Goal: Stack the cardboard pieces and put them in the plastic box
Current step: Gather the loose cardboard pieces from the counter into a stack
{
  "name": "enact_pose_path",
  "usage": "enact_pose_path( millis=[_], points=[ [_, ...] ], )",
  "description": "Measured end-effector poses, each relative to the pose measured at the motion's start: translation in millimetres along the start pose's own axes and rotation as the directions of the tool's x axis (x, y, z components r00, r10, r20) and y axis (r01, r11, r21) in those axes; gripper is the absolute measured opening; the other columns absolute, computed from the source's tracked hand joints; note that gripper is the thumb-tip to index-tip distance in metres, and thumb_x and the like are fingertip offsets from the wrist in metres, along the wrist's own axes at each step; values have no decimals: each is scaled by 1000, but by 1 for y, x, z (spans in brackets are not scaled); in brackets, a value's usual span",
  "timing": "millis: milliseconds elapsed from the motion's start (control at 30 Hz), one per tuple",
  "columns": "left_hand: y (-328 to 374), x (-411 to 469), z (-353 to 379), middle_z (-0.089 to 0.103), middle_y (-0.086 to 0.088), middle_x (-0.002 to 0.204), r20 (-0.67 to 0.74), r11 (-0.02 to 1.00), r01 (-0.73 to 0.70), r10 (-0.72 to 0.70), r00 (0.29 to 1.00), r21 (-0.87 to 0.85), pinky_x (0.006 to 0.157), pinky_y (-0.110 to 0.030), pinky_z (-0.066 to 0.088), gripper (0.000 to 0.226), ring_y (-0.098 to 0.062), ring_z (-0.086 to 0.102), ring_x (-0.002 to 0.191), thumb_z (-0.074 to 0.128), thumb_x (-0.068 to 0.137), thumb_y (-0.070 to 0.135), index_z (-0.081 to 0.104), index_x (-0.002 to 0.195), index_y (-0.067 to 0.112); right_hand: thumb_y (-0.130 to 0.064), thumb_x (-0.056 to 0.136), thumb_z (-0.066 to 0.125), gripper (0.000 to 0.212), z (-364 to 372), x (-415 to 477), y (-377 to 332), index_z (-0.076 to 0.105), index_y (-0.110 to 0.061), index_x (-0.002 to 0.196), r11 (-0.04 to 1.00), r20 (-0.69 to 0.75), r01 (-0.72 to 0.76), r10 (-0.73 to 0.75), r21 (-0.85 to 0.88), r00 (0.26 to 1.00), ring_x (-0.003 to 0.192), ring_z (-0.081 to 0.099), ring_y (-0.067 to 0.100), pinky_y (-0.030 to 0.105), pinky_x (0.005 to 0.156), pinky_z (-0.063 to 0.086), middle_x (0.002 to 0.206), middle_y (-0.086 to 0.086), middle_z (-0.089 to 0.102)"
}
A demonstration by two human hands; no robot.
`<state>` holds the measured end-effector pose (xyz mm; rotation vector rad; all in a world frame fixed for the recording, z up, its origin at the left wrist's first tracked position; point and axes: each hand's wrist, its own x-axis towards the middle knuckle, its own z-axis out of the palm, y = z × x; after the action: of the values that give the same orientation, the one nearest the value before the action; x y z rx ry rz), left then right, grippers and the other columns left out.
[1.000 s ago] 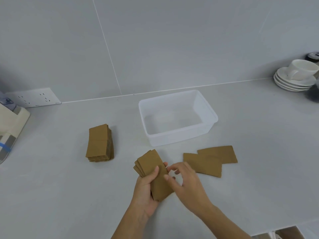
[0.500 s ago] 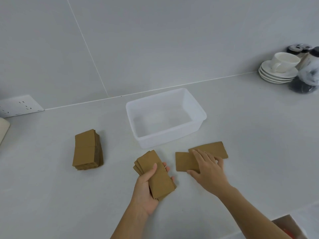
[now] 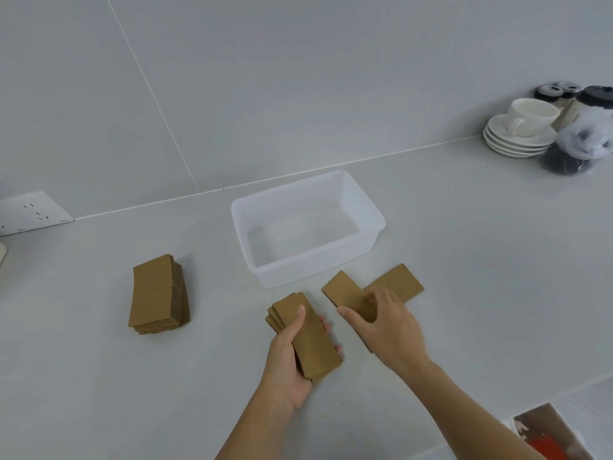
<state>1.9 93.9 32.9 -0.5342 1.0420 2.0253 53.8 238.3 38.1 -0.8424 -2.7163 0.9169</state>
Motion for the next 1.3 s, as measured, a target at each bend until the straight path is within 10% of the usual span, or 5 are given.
enact_pose_path(
  millis=[267,600,767,967,1300],
  points=[
    [-6,-1,18,75,-14,97,52,999,1,-4,999,55,73,-41,56,53,-29,72,89,59,76,54,69,105,11,-64,76,51,51,10,-13,-31,39,-16,87,998,114,48,-53,44,992,63,48,13,23,54,36,76,-6,49],
    [-15,5,21,73,-17,100,-10,991,33,-32,999,128,63,-39,59,33,-30,70,86,63,84,23,67,111,4,-22,92,48,17,4,-1,-8,52,-11,105,976,115,208,-214,61,970,79,60,19,32,69,50,93,4,64],
    [-17,7,23,72,-17,102,-9,996,-16,17,1000,91,75,-49,57,31,-30,69,88,66,81,17,64,109,4,0,84,53,42,-14,32,26,51,-10,124,968,191,225,-243,113,951,102,57,20,31,91,46,112,9,62],
    [-19,8,23,72,-17,104,-81,992,-32,42,996,120,86,-55,52,29,-29,70,88,67,82,18,64,109,7,9,75,44,80,-41,64,51,23,-28,144,903,498,386,-251,-187,830,143,9,13,35,112,7,155,-3,21],
    [-26,13,28,71,-17,104,-115,991,-63,77,990,116,89,-57,50,27,-29,69,89,66,83,18,64,108,9,-30,72,71,71,-49,87,67,35,-23,133,833,507,397,-168,-385,845,119,33,21,37,105,16,125,2,39]
  ],
)
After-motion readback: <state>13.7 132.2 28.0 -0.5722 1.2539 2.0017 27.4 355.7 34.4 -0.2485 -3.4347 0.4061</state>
